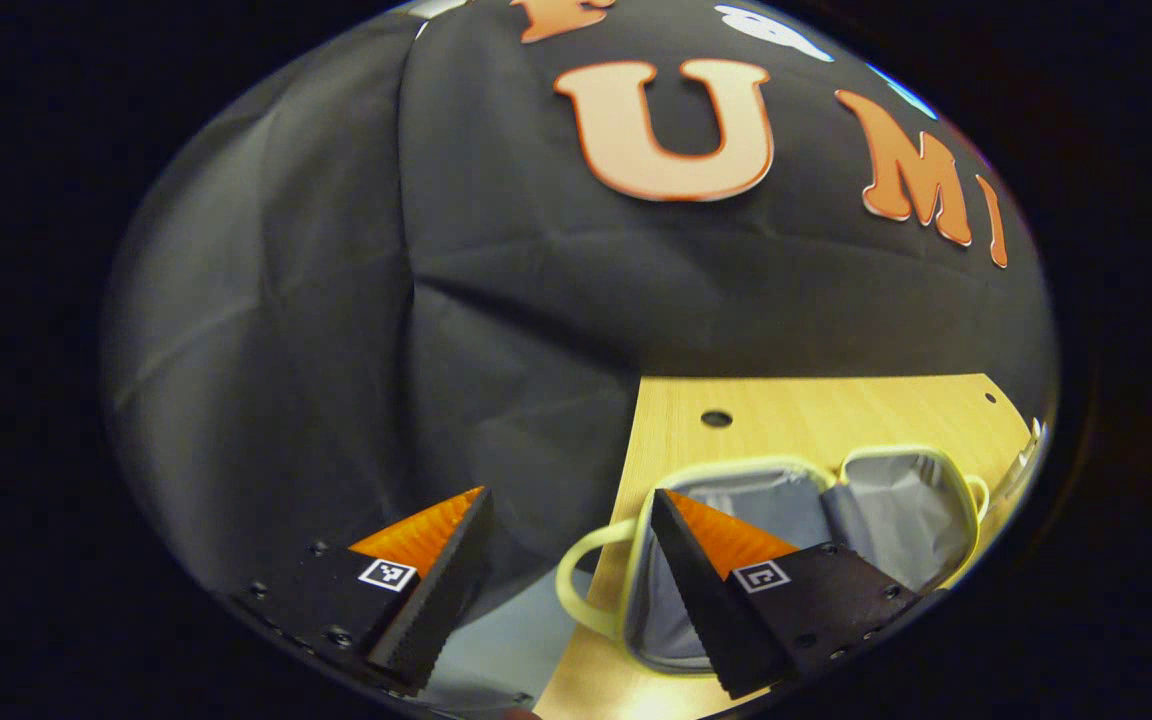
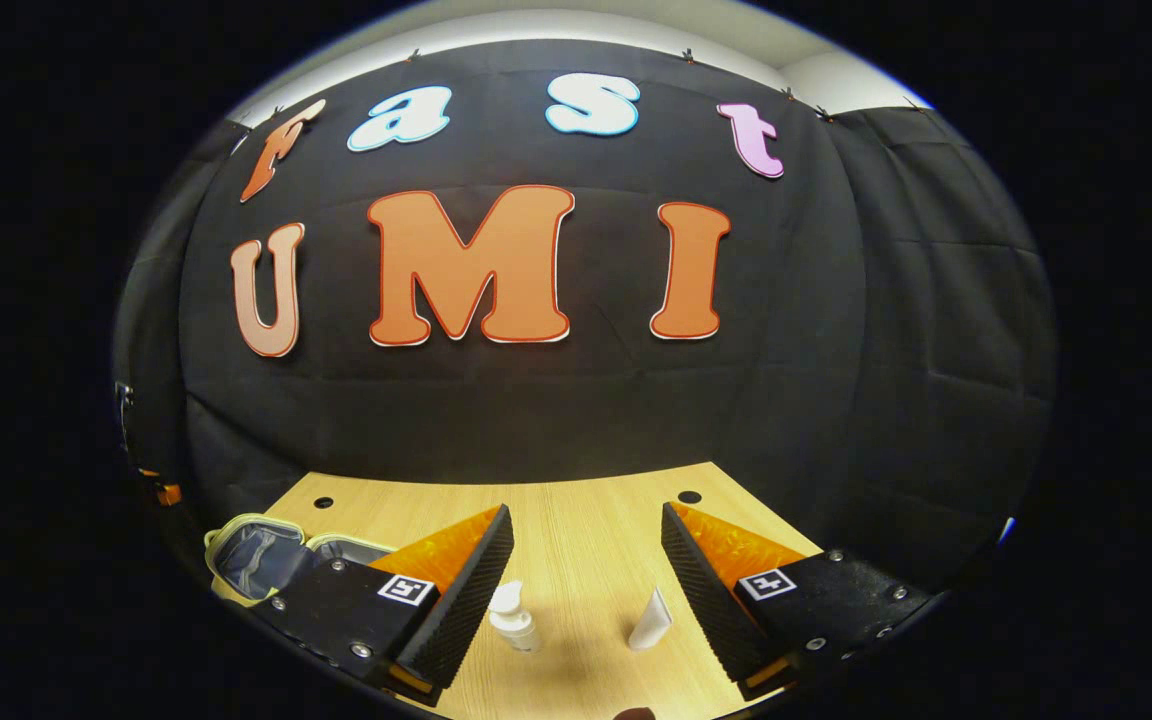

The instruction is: First open the suitcase, pack the skin care products into it, and then close the suitcase.

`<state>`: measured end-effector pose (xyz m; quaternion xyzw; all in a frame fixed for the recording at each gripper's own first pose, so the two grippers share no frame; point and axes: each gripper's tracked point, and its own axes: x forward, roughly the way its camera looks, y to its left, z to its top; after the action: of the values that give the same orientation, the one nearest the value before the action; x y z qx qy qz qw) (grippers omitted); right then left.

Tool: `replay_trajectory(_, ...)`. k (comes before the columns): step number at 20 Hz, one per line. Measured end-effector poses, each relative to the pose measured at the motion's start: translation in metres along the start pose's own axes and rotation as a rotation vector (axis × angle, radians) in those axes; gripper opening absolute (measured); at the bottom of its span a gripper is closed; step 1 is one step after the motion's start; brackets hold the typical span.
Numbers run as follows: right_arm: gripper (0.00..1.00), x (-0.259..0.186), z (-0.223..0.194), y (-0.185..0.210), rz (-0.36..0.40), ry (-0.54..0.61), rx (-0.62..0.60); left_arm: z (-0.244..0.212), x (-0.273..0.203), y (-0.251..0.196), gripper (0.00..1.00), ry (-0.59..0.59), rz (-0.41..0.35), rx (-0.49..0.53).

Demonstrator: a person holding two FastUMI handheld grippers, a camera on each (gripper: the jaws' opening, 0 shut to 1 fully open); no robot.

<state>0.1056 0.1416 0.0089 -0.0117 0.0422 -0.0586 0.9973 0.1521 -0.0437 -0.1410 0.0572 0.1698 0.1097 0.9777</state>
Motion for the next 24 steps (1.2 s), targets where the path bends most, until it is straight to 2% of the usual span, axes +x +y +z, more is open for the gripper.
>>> replay_trajectory(4, 0.95, 0.016, 0.002, -0.026, 0.064, -0.021, 0.01, 0.087, -0.07, -0.093, 0.99, -0.189, -0.006, -0.023)
replay_trajectory(8, 0.95, 0.029, -0.013, -0.055, 0.121, -0.013, -0.009, 0.129, -0.128, -0.2, 0.98, -0.306, -0.042, -0.058)
replay_trajectory(11, 0.95, 0.035, -0.029, -0.075, 0.165, 0.005, -0.023, 0.121, -0.154, -0.275, 1.0, -0.318, -0.083, -0.076)
replay_trajectory(14, 0.95, 0.041, -0.043, -0.096, 0.174, 0.025, -0.026, 0.108, -0.169, -0.338, 1.0, -0.334, -0.121, -0.088)
replay_trajectory(17, 0.95, 0.042, -0.057, -0.11, 0.175, 0.044, -0.026, 0.083, -0.18, -0.405, 1.0, -0.339, -0.218, -0.098)
replay_trajectory(21, 0.95, 0.04, -0.074, -0.124, 0.161, 0.062, -0.059, 0.029, -0.18, -0.476, 1.0, -0.27, -0.301, -0.035)
replay_trajectory(24, 0.95, 0.042, -0.088, -0.133, 0.155, 0.09, -0.079, -0.016, -0.185, -0.529, 1.0, -0.214, -0.394, -0.014)
